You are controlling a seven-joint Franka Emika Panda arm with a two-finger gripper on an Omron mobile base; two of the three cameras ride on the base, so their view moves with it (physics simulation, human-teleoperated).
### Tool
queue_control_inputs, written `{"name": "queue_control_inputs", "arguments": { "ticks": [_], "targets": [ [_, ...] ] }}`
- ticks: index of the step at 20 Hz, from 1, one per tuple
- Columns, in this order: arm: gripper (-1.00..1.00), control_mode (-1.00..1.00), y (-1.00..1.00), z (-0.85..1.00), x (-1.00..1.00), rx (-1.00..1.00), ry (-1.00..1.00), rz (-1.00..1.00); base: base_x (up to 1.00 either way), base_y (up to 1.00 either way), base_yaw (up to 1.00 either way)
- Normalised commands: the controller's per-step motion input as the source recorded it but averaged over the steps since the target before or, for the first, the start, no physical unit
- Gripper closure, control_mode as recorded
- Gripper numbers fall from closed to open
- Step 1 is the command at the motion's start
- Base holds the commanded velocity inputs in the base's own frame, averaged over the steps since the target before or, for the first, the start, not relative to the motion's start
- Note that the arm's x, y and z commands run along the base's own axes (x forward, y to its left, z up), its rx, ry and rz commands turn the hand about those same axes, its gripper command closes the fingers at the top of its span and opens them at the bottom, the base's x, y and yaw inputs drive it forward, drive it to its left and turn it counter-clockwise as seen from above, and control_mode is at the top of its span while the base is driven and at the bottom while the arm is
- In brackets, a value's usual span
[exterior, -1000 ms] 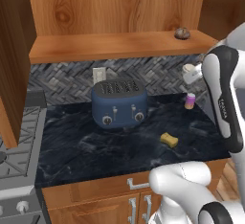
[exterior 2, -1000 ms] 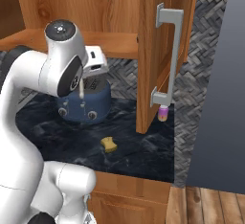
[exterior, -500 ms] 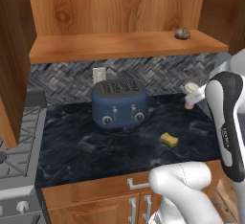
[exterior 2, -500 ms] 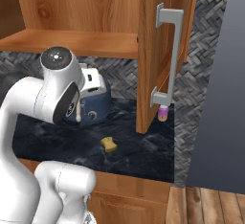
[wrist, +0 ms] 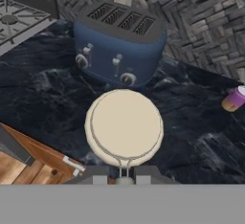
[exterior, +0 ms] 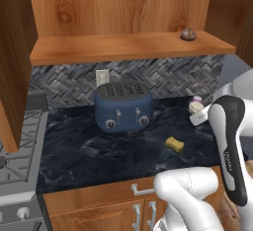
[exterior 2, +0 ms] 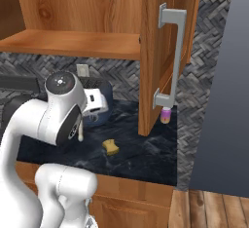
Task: Pick the sponge and dish brush from the cabinet and place them on the counter.
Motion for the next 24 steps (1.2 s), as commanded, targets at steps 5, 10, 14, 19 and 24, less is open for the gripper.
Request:
{"name": "queue_control_inputs", "arguments": {
  "ticks": [5,10,14,19,24],
  "targets": [
    [1.0,-1.0,-0.02,-0.45,0.0,-0.01,0.0,0.0,0.0,0.0,0.0],
    [1.0,-1.0,-0.15,-0.39,0.0,-0.01,0.0,0.0,0.0,0.0,0.0],
    [1.0,-1.0,-0.18,-0.42,0.0,-0.01,0.0,-0.01,0.0,0.0,0.0],
    [1.0,-1.0,-0.13,-0.37,0.04,-0.01,0.0,-0.02,0.0,0.0,0.0],
    [1.0,-1.0,-0.02,-0.38,0.14,0.0,-0.03,-0.01,0.0,0.0,0.0]
  ]
}}
